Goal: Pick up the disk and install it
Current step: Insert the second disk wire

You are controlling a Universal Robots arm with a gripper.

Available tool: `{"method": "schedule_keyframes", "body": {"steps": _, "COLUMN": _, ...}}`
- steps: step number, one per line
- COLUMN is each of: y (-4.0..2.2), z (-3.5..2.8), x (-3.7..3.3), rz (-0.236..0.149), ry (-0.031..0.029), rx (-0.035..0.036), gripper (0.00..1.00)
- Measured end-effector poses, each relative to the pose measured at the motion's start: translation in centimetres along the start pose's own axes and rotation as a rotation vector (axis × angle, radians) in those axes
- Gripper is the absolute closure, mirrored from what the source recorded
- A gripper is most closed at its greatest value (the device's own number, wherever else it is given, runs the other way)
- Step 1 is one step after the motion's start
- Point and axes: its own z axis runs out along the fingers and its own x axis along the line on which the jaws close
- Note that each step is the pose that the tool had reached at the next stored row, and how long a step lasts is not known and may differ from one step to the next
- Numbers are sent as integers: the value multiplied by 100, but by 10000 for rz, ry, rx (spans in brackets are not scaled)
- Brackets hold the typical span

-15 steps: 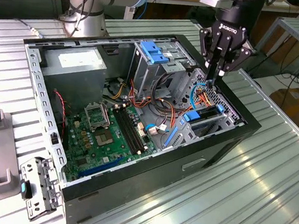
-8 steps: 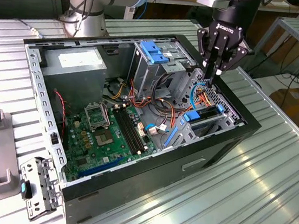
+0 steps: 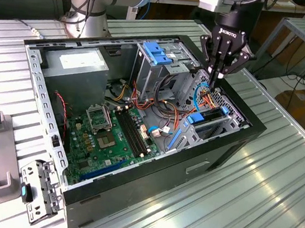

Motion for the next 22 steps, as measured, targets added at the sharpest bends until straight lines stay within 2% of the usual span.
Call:
{"method": "schedule_keyframes", "body": {"steps": 4, "y": 0, "z": 10, "x": -3, "rz": 1, "ry": 18, "rx": -1, "gripper": 84}}
{"method": "schedule_keyframes", "body": {"steps": 6, "y": 2, "z": 26, "x": 32, "rz": -1, "ry": -57, "rx": 1, "gripper": 84}}
{"method": "schedule_keyframes", "body": {"steps": 9, "y": 14, "z": 61, "x": 96, "rz": 5, "ry": -118, "rx": 27, "gripper": 84}}
{"method": "schedule_keyframes", "body": {"steps": 13, "y": 28, "z": 100, "x": 177, "rz": 32, "ry": -176, "rx": 121, "gripper": 84}}
{"method": "schedule_keyframes", "body": {"steps": 14, "y": 38, "z": 115, "x": 206, "rz": 44, "ry": -221, "rx": 162, "gripper": 84}}
{"method": "schedule_keyframes", "body": {"steps": 16, "y": 50, "z": 132, "x": 234, "rz": 50, "ry": -306, "rx": 194, "gripper": 84}}
{"method": "schedule_keyframes", "body": {"steps": 18, "y": 71, "z": 152, "x": 263, "rz": 50, "ry": -436, "rx": 220, "gripper": 84}}
{"method": "schedule_keyframes", "body": {"steps": 19, "y": 88, "z": 162, "x": 274, "rz": 47, "ry": -527, "rx": 237, "gripper": 84}}
{"method": "schedule_keyframes", "body": {"steps": 22, "y": 121, "z": 177, "x": 288, "rz": 46, "ry": -703, "rx": 292, "gripper": 84}}
